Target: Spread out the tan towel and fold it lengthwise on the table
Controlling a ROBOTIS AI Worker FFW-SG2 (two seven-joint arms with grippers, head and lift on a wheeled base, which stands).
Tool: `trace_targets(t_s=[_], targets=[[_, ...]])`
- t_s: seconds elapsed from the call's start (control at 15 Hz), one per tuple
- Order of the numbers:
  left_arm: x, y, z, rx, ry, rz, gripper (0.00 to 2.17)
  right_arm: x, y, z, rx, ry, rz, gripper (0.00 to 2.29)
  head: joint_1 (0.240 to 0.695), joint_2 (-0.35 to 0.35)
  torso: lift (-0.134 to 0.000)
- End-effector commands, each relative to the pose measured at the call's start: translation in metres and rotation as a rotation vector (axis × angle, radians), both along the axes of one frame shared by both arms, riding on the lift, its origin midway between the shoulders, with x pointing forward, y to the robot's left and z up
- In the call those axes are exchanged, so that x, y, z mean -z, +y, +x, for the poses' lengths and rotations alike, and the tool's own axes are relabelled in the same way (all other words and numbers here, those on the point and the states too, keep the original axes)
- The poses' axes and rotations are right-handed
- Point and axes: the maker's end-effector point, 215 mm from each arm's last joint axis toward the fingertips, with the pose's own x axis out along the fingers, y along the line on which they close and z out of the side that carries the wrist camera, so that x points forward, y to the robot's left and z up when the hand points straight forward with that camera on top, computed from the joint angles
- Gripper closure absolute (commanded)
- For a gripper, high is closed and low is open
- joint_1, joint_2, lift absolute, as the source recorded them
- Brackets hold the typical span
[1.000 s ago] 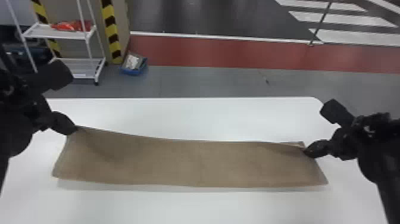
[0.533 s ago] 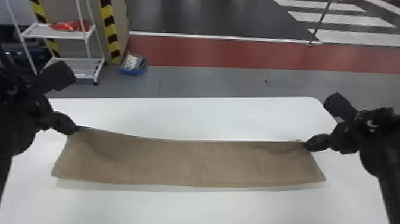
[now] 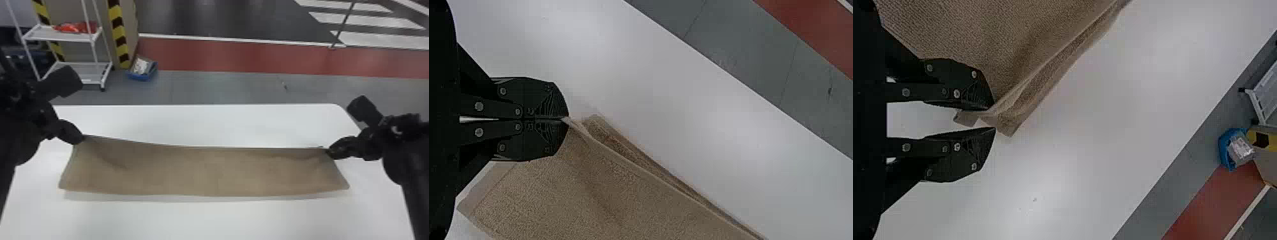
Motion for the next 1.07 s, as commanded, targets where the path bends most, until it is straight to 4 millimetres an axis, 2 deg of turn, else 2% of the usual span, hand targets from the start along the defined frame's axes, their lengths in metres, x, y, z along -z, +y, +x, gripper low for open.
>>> trace_targets(t_s=[0.0, 0.07, 0.33, 0.6, 0.87, 1.0], targets=[[-0.001, 0.0, 0.004, 0.002, 0.001, -0.001, 2.01, -0.001, -0.008, 0.005, 0.055, -0.032, 0.002, 0.37, 0.695, -0.127, -0.124], [0.0, 0.0, 0.005, 0.003, 0.002, 0.001, 2.01, -0.001, -0.013, 0.007, 0.084, -0.046, 0.0, 0.25, 0.695, -0.131, -0.124], [0.004, 0.002, 0.008, 0.006, 0.004, 0.007, 2.01, -0.011, -0.035, 0.024, 0.173, -0.142, -0.058, 0.23, 0.695, -0.149, -0.124], [0.004, 0.001, 0.008, 0.009, 0.003, 0.005, 2.01, -0.011, -0.048, 0.025, 0.237, -0.16, -0.092, 0.23, 0.695, -0.16, -0.124], [0.004, -0.001, 0.007, 0.012, 0.004, 0.0, 2.01, -0.003, -0.036, 0.023, 0.248, -0.138, -0.047, 0.23, 0.695, -0.168, -0.124], [0.005, -0.001, 0.007, 0.013, 0.007, -0.002, 2.01, -0.011, -0.036, 0.024, 0.264, -0.159, -0.015, 0.23, 0.695, -0.163, -0.124]])
